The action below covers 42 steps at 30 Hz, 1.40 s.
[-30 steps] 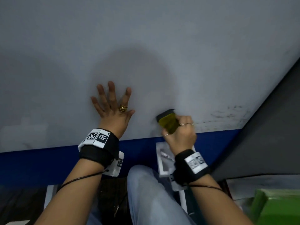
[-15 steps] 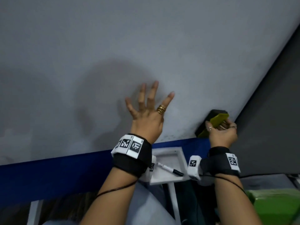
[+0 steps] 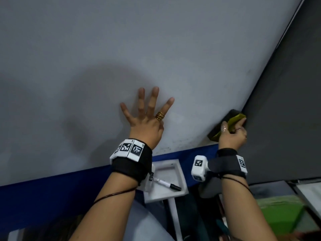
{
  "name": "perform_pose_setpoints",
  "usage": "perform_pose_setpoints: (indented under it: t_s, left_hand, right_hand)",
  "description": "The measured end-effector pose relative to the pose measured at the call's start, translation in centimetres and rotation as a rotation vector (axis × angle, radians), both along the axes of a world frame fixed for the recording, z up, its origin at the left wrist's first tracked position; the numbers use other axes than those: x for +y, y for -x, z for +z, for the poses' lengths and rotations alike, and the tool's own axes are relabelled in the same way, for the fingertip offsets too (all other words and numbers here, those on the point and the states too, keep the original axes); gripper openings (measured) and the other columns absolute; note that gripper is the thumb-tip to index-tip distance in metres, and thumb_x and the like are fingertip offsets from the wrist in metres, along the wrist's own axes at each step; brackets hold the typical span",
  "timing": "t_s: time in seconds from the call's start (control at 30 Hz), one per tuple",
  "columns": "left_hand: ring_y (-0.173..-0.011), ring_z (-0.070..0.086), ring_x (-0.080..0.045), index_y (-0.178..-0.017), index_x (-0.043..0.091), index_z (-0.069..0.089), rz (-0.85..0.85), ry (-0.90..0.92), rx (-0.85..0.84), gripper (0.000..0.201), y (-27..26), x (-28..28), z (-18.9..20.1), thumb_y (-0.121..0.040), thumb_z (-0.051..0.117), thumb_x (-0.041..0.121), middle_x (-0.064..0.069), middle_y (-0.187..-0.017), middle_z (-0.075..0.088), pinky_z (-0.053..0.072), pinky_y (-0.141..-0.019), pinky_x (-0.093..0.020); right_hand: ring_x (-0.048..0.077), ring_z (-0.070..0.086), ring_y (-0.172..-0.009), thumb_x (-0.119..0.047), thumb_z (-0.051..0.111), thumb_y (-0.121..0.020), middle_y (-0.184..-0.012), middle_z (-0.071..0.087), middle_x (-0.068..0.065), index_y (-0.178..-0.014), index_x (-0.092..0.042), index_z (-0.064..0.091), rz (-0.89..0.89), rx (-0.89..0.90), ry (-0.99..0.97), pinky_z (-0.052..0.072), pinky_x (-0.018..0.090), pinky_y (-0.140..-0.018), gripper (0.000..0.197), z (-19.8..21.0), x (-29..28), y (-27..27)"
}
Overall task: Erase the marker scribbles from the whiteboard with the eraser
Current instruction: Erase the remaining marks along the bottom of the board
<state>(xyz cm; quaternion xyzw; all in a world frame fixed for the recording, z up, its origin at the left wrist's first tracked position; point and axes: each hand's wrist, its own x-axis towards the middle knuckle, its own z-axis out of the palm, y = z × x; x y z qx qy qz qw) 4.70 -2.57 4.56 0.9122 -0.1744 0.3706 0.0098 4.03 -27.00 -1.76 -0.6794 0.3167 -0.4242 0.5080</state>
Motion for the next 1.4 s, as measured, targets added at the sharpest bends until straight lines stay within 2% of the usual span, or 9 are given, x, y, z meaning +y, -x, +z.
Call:
perform_pose_setpoints:
  t_s: [0.07,0.2,0.3,0.37,0.5,0.77,0.9,1.1,1.4]
  left_hand:
    - [-0.136,-0.033,-0.029,-0.146,0.045,0.001,-0.001,-0.011,0.010,0.097,0.0,0.0,-0.2,-0.075,0.066,0.029,0.003,-0.149,-0.036,-0.012,-0.095,-0.072]
    - [-0.135,-0.035,-0.029,-0.146,0.043,-0.001,-0.001,0.005,0.036,0.101,0.3,-0.3,-0.2,-0.072,0.067,0.029,0.003,-0.149,-0.037,-0.012,-0.095,-0.072]
    - [-0.134,-0.036,-0.030,-0.146,0.042,-0.004,0.007,-0.004,0.055,0.106,0.3,-0.4,-0.3,-0.070,0.068,0.030,0.001,-0.148,-0.039,-0.010,-0.094,-0.073]
    - [-0.134,-0.036,-0.030,-0.146,0.042,-0.004,0.005,-0.017,0.056,0.108,0.3,-0.3,-0.4,-0.068,0.070,0.031,0.001,-0.148,-0.038,-0.011,-0.094,-0.073]
    - [-0.135,-0.036,-0.030,-0.146,0.043,-0.006,-0.005,-0.025,0.068,0.111,0.3,-0.1,-0.3,-0.068,0.071,0.031,0.002,-0.148,-0.037,-0.014,-0.094,-0.071]
    - [-0.132,-0.040,-0.030,-0.146,0.042,-0.010,-0.002,-0.031,0.093,0.103,0.3,-0.3,-0.4,-0.075,0.065,0.033,0.001,-0.146,-0.041,-0.016,-0.094,-0.070]
    - [-0.131,-0.041,-0.029,-0.145,0.044,-0.012,-0.018,-0.037,0.098,0.092,0.3,0.0,-0.4,-0.084,0.057,0.036,0.002,-0.146,-0.042,-0.016,-0.094,-0.070]
    - [-0.131,-0.041,-0.029,-0.145,0.045,-0.011,-0.027,-0.041,0.112,0.096,0.1,0.1,-0.4,-0.081,0.062,0.039,0.003,-0.146,-0.041,-0.023,-0.095,-0.065]
    - [-0.131,-0.042,-0.028,-0.144,0.045,-0.010,-0.044,-0.047,0.110,0.091,0.1,0.3,-0.5,-0.084,0.057,0.040,0.003,-0.145,-0.042,-0.024,-0.095,-0.063]
  right_hand:
    - [0.033,0.050,-0.118,-0.016,0.071,-0.082,-0.132,0.046,0.022,-0.140,-0.007,0.039,0.001,0.028,0.016,0.035,0.027,-0.104,0.068,-0.6,-0.1,0.2]
    - [0.033,0.054,-0.110,-0.012,0.078,-0.072,-0.127,0.048,0.018,-0.125,0.004,0.056,0.095,0.015,0.027,0.044,0.037,-0.098,0.059,-3.1,4.5,1.5]
    - [-0.002,0.047,-0.097,0.000,0.077,-0.071,-0.115,0.048,0.003,-0.120,0.001,0.059,0.234,0.025,0.057,0.040,0.011,-0.088,0.052,-4.1,7.1,2.4]
    - [-0.011,0.045,-0.088,0.004,0.076,-0.070,-0.110,0.049,-0.001,-0.124,0.001,0.056,0.248,-0.005,0.064,0.037,0.001,-0.083,0.058,-4.1,6.5,2.4]
    - [0.033,0.055,-0.109,-0.018,0.074,-0.071,-0.123,0.053,0.024,-0.136,-0.001,0.045,0.097,0.112,0.063,0.042,0.035,-0.100,0.073,-3.7,1.6,1.4]
    - [0.039,0.035,-0.130,-0.029,0.058,-0.092,-0.138,0.038,0.030,-0.150,-0.012,-0.006,0.178,0.245,-0.135,0.025,0.034,-0.108,0.088,-4.3,2.4,1.0]
    - [0.036,0.046,-0.123,-0.027,0.052,-0.095,-0.134,0.049,0.025,-0.149,-0.003,0.017,0.143,0.255,-0.333,0.033,0.030,-0.099,0.068,-4.4,4.5,1.2]
    - [0.027,0.055,-0.101,-0.025,0.049,-0.096,-0.111,0.058,0.013,-0.128,0.000,0.051,0.370,0.242,-0.629,0.042,0.033,-0.090,0.041,-5.7,11.6,3.3]
    - [0.022,0.050,-0.101,-0.030,0.046,-0.095,-0.111,0.052,0.007,-0.114,-0.008,0.059,0.160,0.176,-0.735,0.040,0.032,-0.086,0.032,-2.4,-0.7,1.3]
